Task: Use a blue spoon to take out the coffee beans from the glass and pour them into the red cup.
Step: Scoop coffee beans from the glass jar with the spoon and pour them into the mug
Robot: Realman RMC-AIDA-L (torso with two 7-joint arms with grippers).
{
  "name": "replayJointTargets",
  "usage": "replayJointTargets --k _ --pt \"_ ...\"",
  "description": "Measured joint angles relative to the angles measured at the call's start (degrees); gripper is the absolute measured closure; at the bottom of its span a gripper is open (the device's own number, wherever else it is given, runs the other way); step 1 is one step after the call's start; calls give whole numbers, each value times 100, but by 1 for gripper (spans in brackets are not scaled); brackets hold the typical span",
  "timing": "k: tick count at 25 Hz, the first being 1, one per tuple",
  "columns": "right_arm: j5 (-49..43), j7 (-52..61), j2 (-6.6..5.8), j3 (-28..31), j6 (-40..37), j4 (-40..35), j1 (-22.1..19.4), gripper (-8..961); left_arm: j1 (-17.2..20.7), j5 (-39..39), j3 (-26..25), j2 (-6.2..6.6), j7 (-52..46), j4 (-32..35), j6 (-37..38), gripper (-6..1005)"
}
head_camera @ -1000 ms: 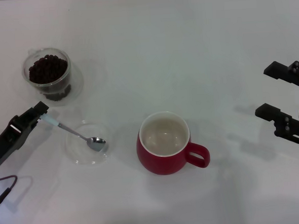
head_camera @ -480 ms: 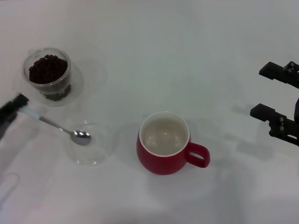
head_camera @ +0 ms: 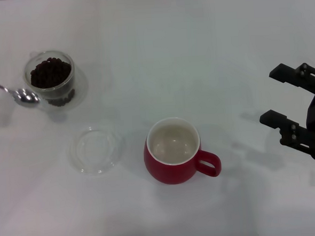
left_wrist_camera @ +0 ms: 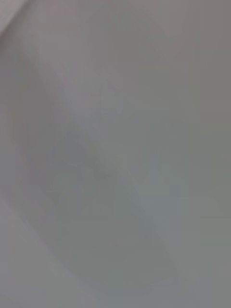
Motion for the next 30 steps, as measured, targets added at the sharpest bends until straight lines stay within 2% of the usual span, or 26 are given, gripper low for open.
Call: replayJointTargets --k 2,3,5,10,20,23,30 --pt "0 -4 13 -3 -36 -2 0 244 -160 8 2 88 -46 -53 -146 870" --pt "0 -4 20 -3 -56 -3 0 244 -160 8 2 88 -46 -53 -146 870" --pt "0 -12 37 -3 -85 -4 -5 244 -504 134 15 164 -146 -220 -606 870" --pt "0 -13 55 8 -157 -4 -40 244 -970 512 19 175 -196 -327 -1272 870" --pt "70 94 68 21 -238 -4 -85 243 -1538 1150 19 -22 86 -166 -2297 869" --pt "71 114 76 21 -239 -4 -87 243 -1589 1242 20 -86 232 -74 -2532 869" --pt "85 235 77 21 -241 -20 -37 243 -1622 1519 19 -132 263 419 -3067 870"
